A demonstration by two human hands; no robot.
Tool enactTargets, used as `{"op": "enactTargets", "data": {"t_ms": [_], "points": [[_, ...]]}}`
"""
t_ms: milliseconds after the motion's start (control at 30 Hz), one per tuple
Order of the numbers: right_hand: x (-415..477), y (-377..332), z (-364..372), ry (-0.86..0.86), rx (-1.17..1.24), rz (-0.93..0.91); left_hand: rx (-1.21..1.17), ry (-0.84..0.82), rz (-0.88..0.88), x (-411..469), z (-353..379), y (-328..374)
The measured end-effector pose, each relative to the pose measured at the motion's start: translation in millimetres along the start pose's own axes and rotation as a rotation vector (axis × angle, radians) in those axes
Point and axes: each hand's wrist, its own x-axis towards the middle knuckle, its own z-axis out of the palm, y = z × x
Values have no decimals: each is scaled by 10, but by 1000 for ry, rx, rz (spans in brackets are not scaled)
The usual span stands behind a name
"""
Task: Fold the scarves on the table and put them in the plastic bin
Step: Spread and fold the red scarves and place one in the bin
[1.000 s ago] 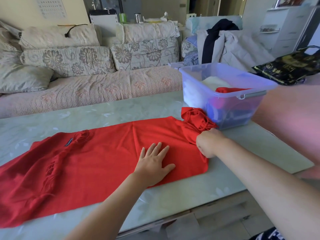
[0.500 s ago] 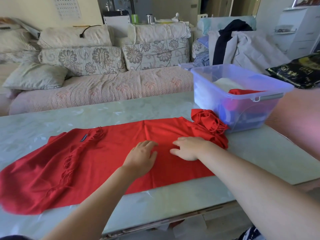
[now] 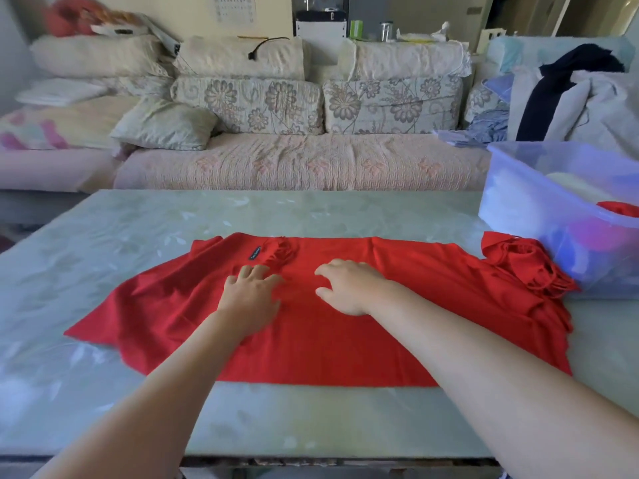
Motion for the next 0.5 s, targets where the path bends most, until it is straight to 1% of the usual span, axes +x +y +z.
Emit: {"op": "enactTargets", "data": {"t_ms": [67,167,267,400,500], "points": [[164,-274,69,47,34,-51,16,-5,-68,-8,-30,-215],[414,-621,176,110,51,-101,-105,-25,-119,-8,-67,-471],[706,-859,246,148,41,-106,-248,-41,-72,14,-88,-706],[1118,-1100,183,113,-56,-36,-397,67,-37,24,-188,-1009],[1380,-1275,80,85,-93,5,-378,115,-125,-9,-286,-1249]]}}
